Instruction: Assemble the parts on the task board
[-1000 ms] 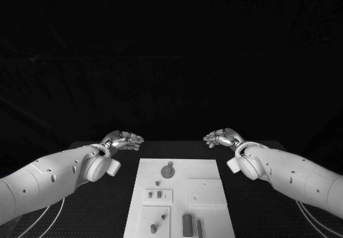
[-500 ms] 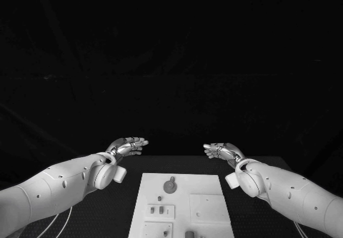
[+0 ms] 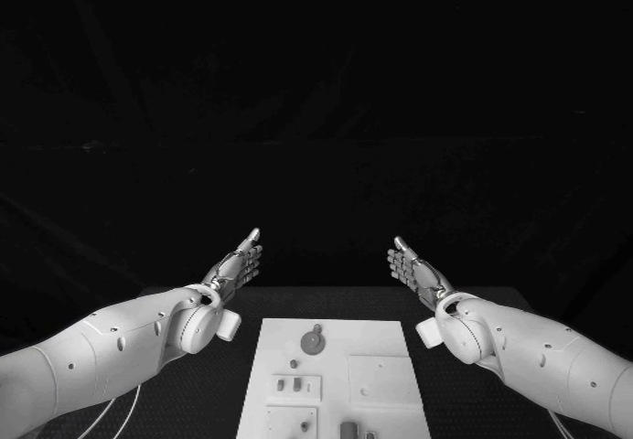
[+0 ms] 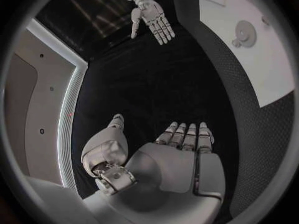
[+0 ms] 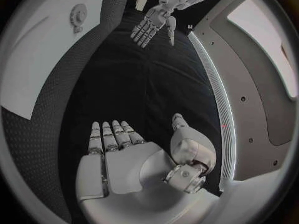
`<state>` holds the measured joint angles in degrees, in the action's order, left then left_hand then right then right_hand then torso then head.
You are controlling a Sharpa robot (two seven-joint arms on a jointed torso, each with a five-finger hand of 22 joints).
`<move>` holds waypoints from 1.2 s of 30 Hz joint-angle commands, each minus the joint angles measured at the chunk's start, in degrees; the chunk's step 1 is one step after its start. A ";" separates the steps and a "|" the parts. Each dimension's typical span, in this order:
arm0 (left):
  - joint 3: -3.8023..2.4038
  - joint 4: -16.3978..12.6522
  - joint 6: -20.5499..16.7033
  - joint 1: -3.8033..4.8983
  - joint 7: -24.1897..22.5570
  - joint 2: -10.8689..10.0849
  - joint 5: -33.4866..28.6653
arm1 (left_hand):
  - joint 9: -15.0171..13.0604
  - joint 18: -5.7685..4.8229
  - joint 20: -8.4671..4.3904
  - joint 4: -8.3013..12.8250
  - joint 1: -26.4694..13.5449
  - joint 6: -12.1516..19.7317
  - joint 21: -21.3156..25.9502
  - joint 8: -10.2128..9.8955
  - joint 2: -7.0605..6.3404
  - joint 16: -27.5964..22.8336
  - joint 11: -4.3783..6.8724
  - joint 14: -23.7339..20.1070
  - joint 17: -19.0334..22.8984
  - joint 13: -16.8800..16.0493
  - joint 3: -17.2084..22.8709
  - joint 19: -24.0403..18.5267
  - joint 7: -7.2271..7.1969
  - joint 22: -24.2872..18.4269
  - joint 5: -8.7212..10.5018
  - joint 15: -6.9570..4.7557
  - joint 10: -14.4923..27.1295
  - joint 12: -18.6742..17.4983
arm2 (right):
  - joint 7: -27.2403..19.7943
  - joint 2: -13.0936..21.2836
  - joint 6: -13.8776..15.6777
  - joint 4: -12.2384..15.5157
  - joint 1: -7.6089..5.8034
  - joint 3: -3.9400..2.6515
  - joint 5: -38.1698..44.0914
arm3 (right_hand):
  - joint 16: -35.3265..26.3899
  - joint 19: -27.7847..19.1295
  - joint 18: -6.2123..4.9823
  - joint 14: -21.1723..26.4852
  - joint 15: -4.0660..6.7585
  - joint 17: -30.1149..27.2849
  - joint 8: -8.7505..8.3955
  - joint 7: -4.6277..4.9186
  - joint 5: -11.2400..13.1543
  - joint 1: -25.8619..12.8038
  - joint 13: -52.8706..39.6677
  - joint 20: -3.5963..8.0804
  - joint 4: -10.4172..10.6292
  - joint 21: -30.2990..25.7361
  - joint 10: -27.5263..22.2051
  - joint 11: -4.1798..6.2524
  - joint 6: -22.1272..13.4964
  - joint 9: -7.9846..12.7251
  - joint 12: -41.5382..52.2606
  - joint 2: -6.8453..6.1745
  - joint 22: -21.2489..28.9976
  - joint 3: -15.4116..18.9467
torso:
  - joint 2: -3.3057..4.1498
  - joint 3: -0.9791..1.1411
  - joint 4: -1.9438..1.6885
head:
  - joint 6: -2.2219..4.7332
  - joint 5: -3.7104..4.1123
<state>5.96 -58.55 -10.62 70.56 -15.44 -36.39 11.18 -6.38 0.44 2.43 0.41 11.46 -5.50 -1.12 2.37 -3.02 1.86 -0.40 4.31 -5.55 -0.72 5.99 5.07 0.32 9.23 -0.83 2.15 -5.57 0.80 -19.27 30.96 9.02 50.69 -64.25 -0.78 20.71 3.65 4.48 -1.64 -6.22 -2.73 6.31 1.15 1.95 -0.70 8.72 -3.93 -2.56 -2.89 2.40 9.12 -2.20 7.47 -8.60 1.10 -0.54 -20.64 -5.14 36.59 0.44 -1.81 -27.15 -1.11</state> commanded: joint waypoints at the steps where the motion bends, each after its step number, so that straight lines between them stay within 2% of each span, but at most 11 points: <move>1: -0.67 -3.86 -6.37 -1.10 -3.17 -0.79 -2.21 | 6.38 -0.44 -2.43 -0.41 -11.46 5.50 1.12 -2.37 3.02 -1.86 0.40 -4.31 5.55 0.72 -5.99 -5.07 -0.32 -9.23 0.83 -2.15 5.57 -0.80 | -1.99 1.22 5.29 3.71 0.33 0.04 -3.13 | -3.65 -4.48 1.64 6.22 2.73 -6.31 -1.15 -1.95 0.70 -8.72 3.93 2.56 2.89 -2.40 -9.12 2.20 -7.47 8.60 -1.10 0.54 20.64 5.14 | -2.03 -0.19 0.68 | -2.46 0.38; 4: -1.57 -8.52 -10.96 -2.67 -5.07 -2.06 -3.73 | 6.38 -0.44 -2.43 -0.41 -11.46 5.50 1.12 -2.37 3.02 -1.86 0.40 -4.31 5.55 0.72 -5.99 -5.07 -0.32 -9.23 0.83 -2.15 5.57 -0.80 | -3.11 2.86 9.21 8.38 0.83 0.14 -5.44 | -3.65 -4.48 1.64 6.22 2.73 -6.31 -1.15 -1.95 0.70 -8.72 3.93 2.56 2.89 -2.40 -9.12 2.20 -7.47 8.60 -1.10 0.54 20.64 5.14 | -3.43 -0.29 1.15 | -4.43 0.68; 5: -2.07 -11.16 -13.57 -3.57 -6.14 -2.78 -4.59 | 6.38 -0.44 -2.43 -0.41 -11.46 5.50 1.12 -2.37 3.02 -1.86 0.40 -4.31 5.55 0.72 -5.99 -5.07 -0.32 -9.23 0.83 -2.15 5.57 -0.80 | -3.74 3.79 11.42 11.03 1.10 0.19 -6.75 | -3.65 -4.48 1.64 6.22 2.73 -6.31 -1.15 -1.95 0.70 -8.72 3.93 2.56 2.89 -2.40 -9.12 2.20 -7.47 8.60 -1.10 0.54 20.64 5.14 | -3.98 -0.33 1.33 | -5.21 0.80; 8: -3.12 -16.62 -18.94 -5.41 -8.36 -4.27 -6.36 | 6.38 -0.44 -2.43 -0.41 -11.46 5.50 1.12 -2.37 3.02 -1.86 0.40 -4.31 5.55 0.72 -5.99 -5.07 -0.32 -9.23 0.83 -2.15 5.57 -0.80 | -5.05 5.71 16.00 16.48 1.68 0.31 -9.44 | -3.65 -4.48 1.64 6.22 2.73 -6.31 -1.15 -1.95 0.70 -8.72 3.93 2.56 2.89 -2.40 -9.12 2.20 -7.47 8.60 -1.10 0.54 20.64 5.14 | -4.82 -0.40 1.61 | -6.40 0.98; 10: -3.79 -20.09 -22.36 -6.58 -9.76 -5.22 -7.49 | 6.38 -0.44 -2.43 -0.41 -11.46 5.50 1.12 -2.37 3.02 -1.86 0.40 -4.31 5.55 0.72 -5.99 -5.07 -0.32 -9.23 0.83 -2.15 5.57 -0.80 | -5.93 6.99 19.05 20.13 2.07 0.38 -11.25 | -3.65 -4.48 1.64 6.22 2.73 -6.31 -1.15 -1.95 0.70 -8.72 3.93 2.56 2.89 -2.40 -9.12 2.20 -7.47 8.60 -1.10 0.54 20.64 5.14 | -5.18 -0.42 1.74 | -6.90 1.06; 12: -4.36 -23.04 -25.26 -7.58 -10.96 -6.02 -8.45 | 6.38 -0.44 -2.43 -0.41 -11.46 5.50 1.12 -2.37 3.02 -1.86 0.40 -4.31 5.55 0.72 -5.99 -5.07 -0.32 -9.23 0.83 -2.15 5.57 -0.80 | -6.78 8.25 22.04 23.69 2.44 0.46 -13.01 | -3.65 -4.48 1.64 6.22 2.73 -6.31 -1.15 -1.95 0.70 -8.72 3.93 2.56 2.89 -2.40 -9.12 2.20 -7.47 8.60 -1.10 0.54 20.64 5.14 | -5.37 -0.44 1.80 | -7.17 1.10; 13: -4.73 -24.96 -27.16 -8.23 -11.74 -6.55 -9.08 | 6.38 -0.44 -2.43 -0.41 -11.46 5.50 1.12 -2.37 3.02 -1.86 0.40 -4.31 5.55 0.72 -5.99 -5.07 -0.32 -9.23 0.83 -2.15 5.57 -0.80 | -7.42 9.18 24.27 26.35 2.72 0.51 -14.32 | -3.65 -4.48 1.64 6.22 2.73 -6.31 -1.15 -1.95 0.70 -8.72 3.93 2.56 2.89 -2.40 -9.12 2.20 -7.47 8.60 -1.10 0.54 20.64 5.14 | -5.41 -0.44 1.81 | -7.22 1.11; 17: -5.49 -28.94 -31.07 -9.57 -13.36 -7.63 -10.38 | 6.38 -0.44 -2.43 -0.41 -11.46 5.50 1.12 -2.37 3.02 -1.86 0.40 -4.31 5.55 0.72 -5.99 -5.07 -0.32 -9.23 0.83 -2.15 5.57 -0.80 | -8.86 11.30 29.31 32.36 3.36 0.64 -17.29 | -3.65 -4.48 1.64 6.22 2.73 -6.31 -1.15 -1.95 0.70 -8.72 3.93 2.56 2.89 -2.40 -9.12 2.20 -7.47 8.60 -1.10 0.54 20.64 5.14 | -5.41 -0.44 1.81 | -7.22 1.11; 21: -5.92 -31.15 -33.25 -10.32 -14.25 -8.23 -11.10 | 6.38 -0.44 -2.43 -0.41 -11.46 5.50 1.12 -2.37 3.02 -1.86 0.40 -4.31 5.55 0.72 -5.99 -5.07 -0.32 -9.23 0.83 -2.15 5.57 -0.80 | -9.94 12.88 33.07 36.84 3.83 0.73 -19.51 | -3.65 -4.48 1.64 6.22 2.73 -6.31 -1.15 -1.95 0.70 -8.72 3.93 2.56 2.89 -2.40 -9.12 2.20 -7.47 8.60 -1.10 0.54 20.64 5.14 | -5.41 -0.44 1.81 | -7.22 1.11; 24: -5.96 -31.40 -33.50 -10.40 -14.36 -8.30 -11.18 | 6.38 -0.44 -2.43 -0.41 -11.46 5.50 1.12 -2.37 3.02 -1.86 0.40 -4.31 5.55 0.72 -5.99 -5.07 -0.32 -9.23 0.83 -2.15 5.57 -0.80 | -10.35 13.48 34.51 38.56 4.01 0.77 -20.36 | -3.65 -4.48 1.64 6.22 2.73 -6.31 -1.15 -1.95 0.70 -8.72 3.93 2.56 2.89 -2.40 -9.12 2.20 -7.47 8.60 -1.10 0.54 20.64 5.14 | -5.41 -0.44 1.81 | -7.22 1.11; 36: -5.96 -31.40 -33.50 -10.40 -14.36 -8.30 -11.18 | 6.38 -0.44 -2.43 -0.41 -11.46 5.50 1.12 -2.37 3.02 -1.86 0.40 -4.31 5.55 0.72 -5.99 -5.07 -0.32 -9.23 0.83 -2.15 5.57 -0.80 | -10.52 13.73 35.10 39.27 4.09 0.78 -20.71 | -3.65 -4.48 1.64 6.22 2.73 -6.31 -1.15 -1.95 0.70 -8.72 3.93 2.56 2.89 -2.40 -9.12 2.20 -7.47 8.60 -1.10 0.54 20.64 5.14 | -5.41 -0.44 1.81 | -7.22 1.11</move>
<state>0.06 -89.78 -43.07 60.15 -28.35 -44.72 0.30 -0.06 0.46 0.00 0.05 0.44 -0.30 -0.18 0.17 0.01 0.20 -0.01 0.20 -0.06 -0.07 0.23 0.21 -0.01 0.06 -0.19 0.01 -0.31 0.38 -28.44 44.65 43.06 89.84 -60.18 0.01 0.59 0.20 0.41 -0.81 -0.26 -0.02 0.05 0.32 0.01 -0.40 0.33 -0.06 0.09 0.00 0.20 0.21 0.00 0.25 -0.05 0.38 0.00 -0.05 -0.26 31.19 -0.01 0.00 -34.38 0.00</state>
